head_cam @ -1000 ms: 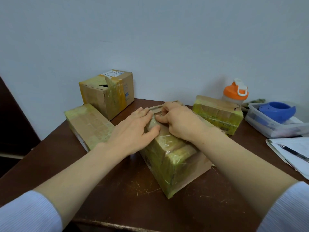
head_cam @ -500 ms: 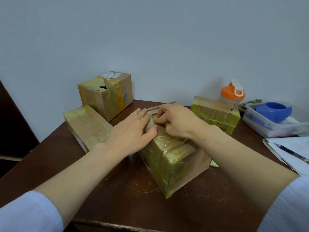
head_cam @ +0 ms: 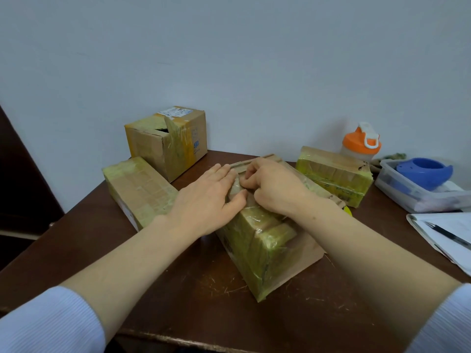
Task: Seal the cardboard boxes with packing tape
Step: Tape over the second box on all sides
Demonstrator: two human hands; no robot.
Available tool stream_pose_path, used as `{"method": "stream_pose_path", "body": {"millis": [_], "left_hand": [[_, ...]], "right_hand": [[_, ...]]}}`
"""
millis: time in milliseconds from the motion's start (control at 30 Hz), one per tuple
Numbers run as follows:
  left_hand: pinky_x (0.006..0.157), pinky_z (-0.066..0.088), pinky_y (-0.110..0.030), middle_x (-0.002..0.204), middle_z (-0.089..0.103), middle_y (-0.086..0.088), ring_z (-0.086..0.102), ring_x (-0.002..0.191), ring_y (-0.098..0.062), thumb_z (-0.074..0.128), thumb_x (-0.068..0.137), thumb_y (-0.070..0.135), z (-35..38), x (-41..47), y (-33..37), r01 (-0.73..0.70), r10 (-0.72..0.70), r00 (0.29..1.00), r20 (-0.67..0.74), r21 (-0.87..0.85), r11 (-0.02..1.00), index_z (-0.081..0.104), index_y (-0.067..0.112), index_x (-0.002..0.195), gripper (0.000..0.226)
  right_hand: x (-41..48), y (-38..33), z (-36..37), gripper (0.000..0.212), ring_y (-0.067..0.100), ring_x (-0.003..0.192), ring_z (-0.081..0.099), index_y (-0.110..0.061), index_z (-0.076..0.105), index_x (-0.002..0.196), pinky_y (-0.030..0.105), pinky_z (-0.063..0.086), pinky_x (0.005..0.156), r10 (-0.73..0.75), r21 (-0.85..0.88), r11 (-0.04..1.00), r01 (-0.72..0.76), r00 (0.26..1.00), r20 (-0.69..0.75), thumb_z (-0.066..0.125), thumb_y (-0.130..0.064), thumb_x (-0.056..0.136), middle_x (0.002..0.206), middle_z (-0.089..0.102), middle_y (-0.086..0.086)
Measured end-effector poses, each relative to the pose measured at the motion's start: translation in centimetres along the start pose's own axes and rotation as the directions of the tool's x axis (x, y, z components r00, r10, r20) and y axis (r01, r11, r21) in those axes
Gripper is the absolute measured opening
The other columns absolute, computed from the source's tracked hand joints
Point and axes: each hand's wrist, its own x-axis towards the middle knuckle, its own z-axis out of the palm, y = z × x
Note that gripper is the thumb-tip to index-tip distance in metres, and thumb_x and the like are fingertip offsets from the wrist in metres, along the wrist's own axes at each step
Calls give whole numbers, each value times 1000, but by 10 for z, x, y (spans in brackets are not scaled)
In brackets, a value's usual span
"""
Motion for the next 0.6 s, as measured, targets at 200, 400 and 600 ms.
{"method": "stream_pose_path", "body": {"millis": [200,400,600], "left_hand": [[116,20,-30,157,20,8,10,144,-5,31,94,54,2,0,0,-1,1,1000,-20,2,1000,28,22,148,63],[116,22,-34,157,19,8,10,144,-5,30,93,54,3,1,-2,-1,1,1000,-13,-1,1000,28,21,148,64],[116,21,-32,157,20,8,10,144,-4,30,92,55,4,1,-2,-6,5,1000,-28,-2,1000,28,22,148,65]], "right_hand": [[3,1,-9,41,23,108,58,-16,75,100,36,47,93,129,223,968,-111,989,-70,47,2,76,113,66,3],[7,1,6,30,23,117,39,-18,66,113,32,37,94,6,-140,990,-7,1000,-12,47,-12,90,123,45,3],[1,2,3,30,24,113,45,-18,68,109,30,39,82,2,-122,993,2,999,35,44,-12,92,115,53,4]]}}
